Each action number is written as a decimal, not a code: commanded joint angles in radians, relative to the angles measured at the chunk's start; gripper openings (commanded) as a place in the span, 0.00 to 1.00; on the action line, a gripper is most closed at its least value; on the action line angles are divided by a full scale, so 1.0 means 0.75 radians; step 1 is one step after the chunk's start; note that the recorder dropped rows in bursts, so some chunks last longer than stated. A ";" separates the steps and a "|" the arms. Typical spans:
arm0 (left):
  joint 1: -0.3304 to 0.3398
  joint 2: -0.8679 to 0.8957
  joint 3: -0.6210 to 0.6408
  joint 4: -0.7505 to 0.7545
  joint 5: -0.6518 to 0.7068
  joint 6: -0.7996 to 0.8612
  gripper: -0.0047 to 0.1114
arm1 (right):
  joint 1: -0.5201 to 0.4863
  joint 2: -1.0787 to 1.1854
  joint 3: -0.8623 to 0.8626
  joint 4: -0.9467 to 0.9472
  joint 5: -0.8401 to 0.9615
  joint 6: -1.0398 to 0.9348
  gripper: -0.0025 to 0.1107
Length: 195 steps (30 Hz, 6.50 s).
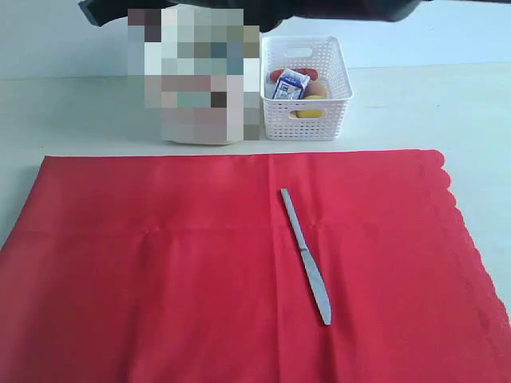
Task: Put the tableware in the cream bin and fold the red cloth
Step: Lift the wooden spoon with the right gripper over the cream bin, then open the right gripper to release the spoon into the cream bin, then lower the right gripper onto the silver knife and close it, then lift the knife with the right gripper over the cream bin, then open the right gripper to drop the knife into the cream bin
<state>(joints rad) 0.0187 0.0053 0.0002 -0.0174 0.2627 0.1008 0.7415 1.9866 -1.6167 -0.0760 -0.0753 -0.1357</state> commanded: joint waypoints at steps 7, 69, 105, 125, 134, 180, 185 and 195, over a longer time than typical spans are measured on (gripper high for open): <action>0.004 -0.007 0.000 -0.012 -0.001 0.000 0.06 | -0.085 0.186 -0.009 0.622 -0.384 -0.029 0.03; 0.004 -0.007 0.000 -0.012 -0.001 0.000 0.06 | -0.122 -0.351 0.441 0.014 0.930 0.233 0.55; 0.004 -0.007 0.000 -0.012 -0.001 0.000 0.06 | -0.206 0.048 0.680 0.371 0.836 0.065 0.31; 0.004 -0.007 0.000 -0.012 -0.001 0.000 0.06 | -0.206 -0.105 0.680 0.371 0.890 0.066 0.02; 0.004 -0.007 0.000 -0.012 -0.001 0.000 0.06 | -0.206 -0.314 0.674 0.371 0.750 0.035 0.02; 0.004 -0.007 0.000 -0.012 -0.001 0.000 0.06 | -0.206 0.193 -0.116 0.380 -0.303 -0.002 0.06; 0.004 -0.007 0.000 -0.012 -0.001 0.000 0.06 | -0.209 0.193 -0.116 0.380 -0.303 -0.002 0.21; 0.004 -0.007 0.000 -0.012 -0.001 0.000 0.06 | -0.209 0.185 -0.116 0.383 -0.236 0.008 0.48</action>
<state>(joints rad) 0.0187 0.0053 0.0002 -0.0174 0.2627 0.1008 0.5849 2.1326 -1.6895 0.2116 -0.2724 -0.1310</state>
